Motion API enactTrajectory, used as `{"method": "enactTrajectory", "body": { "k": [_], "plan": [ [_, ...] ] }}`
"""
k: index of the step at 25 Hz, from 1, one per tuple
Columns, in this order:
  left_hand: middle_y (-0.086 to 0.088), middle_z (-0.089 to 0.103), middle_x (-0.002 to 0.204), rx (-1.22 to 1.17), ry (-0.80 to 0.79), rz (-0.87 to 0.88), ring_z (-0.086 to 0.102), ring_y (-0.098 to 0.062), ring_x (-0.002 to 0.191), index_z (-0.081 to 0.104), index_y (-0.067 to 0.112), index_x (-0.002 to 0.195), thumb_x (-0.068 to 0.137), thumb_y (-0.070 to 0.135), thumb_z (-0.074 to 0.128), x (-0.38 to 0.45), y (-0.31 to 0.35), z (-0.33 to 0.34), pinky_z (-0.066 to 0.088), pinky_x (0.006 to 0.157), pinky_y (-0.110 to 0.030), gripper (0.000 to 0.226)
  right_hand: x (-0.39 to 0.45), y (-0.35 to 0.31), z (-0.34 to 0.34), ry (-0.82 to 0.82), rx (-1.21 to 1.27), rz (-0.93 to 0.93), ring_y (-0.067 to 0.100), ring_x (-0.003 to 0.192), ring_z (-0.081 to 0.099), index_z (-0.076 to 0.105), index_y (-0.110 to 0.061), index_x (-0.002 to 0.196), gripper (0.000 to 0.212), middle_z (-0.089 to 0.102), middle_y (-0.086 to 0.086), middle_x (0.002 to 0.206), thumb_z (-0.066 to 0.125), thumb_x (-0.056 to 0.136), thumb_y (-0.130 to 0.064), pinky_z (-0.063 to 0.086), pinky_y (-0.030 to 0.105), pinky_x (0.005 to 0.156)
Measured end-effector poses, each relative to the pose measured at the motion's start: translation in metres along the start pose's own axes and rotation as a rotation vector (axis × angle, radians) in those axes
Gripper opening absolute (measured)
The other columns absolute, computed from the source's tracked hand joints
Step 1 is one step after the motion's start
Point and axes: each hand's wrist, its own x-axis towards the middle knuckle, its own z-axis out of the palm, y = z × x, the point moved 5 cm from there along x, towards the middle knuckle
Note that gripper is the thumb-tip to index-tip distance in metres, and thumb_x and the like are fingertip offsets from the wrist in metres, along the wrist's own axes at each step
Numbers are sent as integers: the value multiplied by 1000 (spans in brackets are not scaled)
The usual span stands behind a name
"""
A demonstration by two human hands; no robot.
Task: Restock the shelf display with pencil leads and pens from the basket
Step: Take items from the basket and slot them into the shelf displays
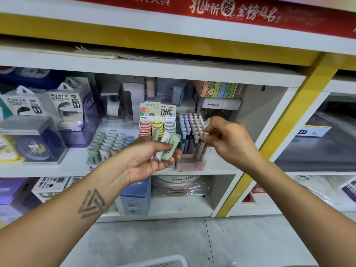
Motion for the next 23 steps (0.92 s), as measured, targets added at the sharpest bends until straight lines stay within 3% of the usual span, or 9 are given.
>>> {"method": "enactTrajectory", "body": {
  "k": [4,7,9,11,14,18,21,23],
  "plan": [
    [-28,72,101,-25,-61,-13,74,-34,85,63,-6,112,93,-5,53,-4,0,4,60,60,-32,21,1,0,6,-58,-214,-56,12,77,64,72,-16,86,5,70,-5,83,71,91,-18,55,37,71],
    [-27,71,105,-6,-110,3,73,-36,90,64,-3,113,92,-4,55,-9,2,7,62,66,-37,23,6,-9,6,-24,-320,-86,15,82,59,78,-18,96,13,64,-5,93,66,94,-24,51,34,71],
    [-29,70,106,14,-124,20,72,-40,93,64,-3,114,91,-5,57,-12,5,6,62,68,-39,24,11,-23,5,29,-94,-24,7,75,58,77,-22,95,14,66,-8,87,65,95,-29,47,24,66],
    [-31,69,106,26,-119,41,71,-43,95,63,-3,116,90,-6,59,-15,8,3,61,69,-41,27,18,-35,20,-52,239,144,4,69,63,75,-24,95,13,72,-7,81,68,92,-34,50,23,63],
    [-31,69,107,-9,-91,57,70,-46,96,60,-5,119,88,-8,60,-19,16,-11,60,69,-44,32,29,-56,52,-183,472,271,7,64,64,75,-9,96,17,72,0,76,77,87,-23,52,23,59],
    [-24,73,93,-78,154,107,73,-34,82,63,-7,109,86,-4,63,-23,34,-50,62,63,-39,22,47,-74,63,-66,745,302,16,60,62,70,2,93,8,68,15,75,73,87,-3,56,25,58],
    [-13,65,75,-94,383,131,59,-18,61,63,0,110,88,-2,60,-32,49,-89,53,47,-21,22,61,-86,77,-65,694,261,22,63,68,66,-7,96,11,71,18,83,68,90,1,61,31,64],
    [-16,68,76,-131,413,152,61,-20,60,61,1,111,90,0,54,-41,59,-108,55,50,-23,22,68,-93,91,-85,630,232,24,70,73,65,-11,97,15,72,19,91,64,92,3,61,29,67]
  ]
}}
